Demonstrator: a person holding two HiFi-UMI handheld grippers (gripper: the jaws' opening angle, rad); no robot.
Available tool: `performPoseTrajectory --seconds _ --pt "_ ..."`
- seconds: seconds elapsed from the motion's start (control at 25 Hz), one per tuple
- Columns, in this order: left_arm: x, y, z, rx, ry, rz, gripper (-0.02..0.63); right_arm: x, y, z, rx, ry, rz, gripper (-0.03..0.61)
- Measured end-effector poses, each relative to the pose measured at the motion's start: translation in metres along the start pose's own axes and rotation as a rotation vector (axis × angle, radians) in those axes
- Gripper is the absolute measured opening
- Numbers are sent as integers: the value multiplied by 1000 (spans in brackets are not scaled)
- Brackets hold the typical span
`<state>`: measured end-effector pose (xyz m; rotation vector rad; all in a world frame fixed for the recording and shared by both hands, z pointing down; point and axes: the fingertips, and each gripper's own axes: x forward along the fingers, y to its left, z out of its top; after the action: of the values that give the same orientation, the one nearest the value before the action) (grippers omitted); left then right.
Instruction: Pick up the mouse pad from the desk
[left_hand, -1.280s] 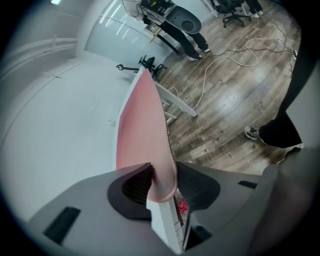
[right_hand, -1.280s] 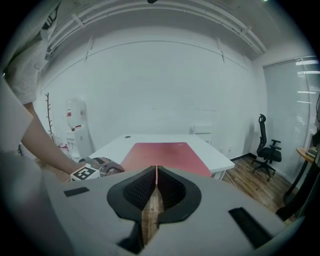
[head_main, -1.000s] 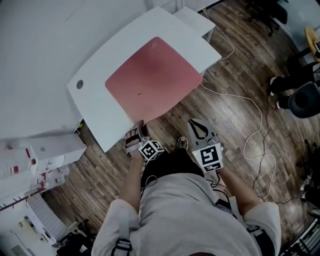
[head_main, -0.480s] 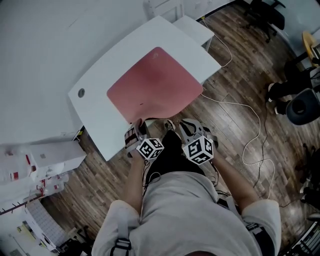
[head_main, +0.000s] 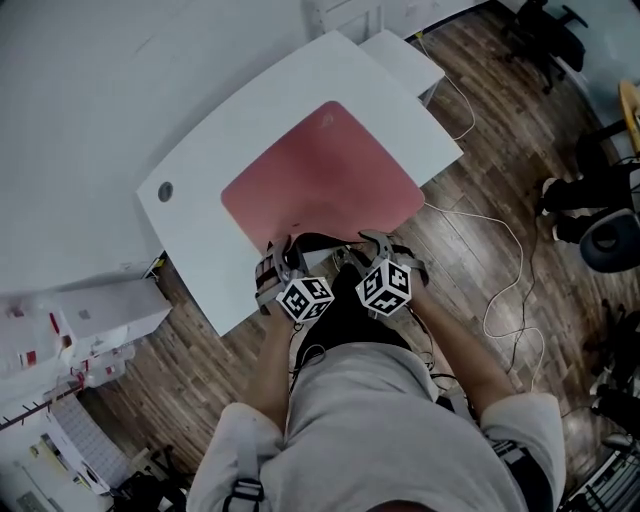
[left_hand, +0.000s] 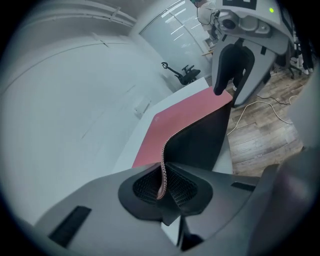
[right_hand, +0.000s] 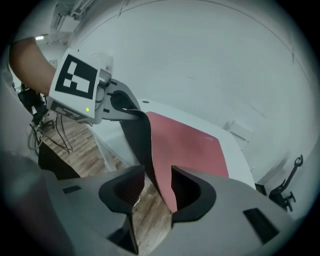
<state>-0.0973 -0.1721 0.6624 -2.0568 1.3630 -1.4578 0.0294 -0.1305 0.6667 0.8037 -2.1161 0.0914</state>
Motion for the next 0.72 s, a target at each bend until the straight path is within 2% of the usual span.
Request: performPoseTrajectory --seconds 0.12,0.4,0.56,0.72 --pt "10 5 5 -15 1 -19 28 22 -1 0 -40 39 25 179" --pt "40 23 12 -93 0 -54 28 49 -16 5 -35 95 83 160" --pt "58 37 17 -127 4 -44 28 56 -34 19 -82 89 78 95" --pt "76 52 27 -150 1 -35 28 63 -52 29 -109 88 58 68"
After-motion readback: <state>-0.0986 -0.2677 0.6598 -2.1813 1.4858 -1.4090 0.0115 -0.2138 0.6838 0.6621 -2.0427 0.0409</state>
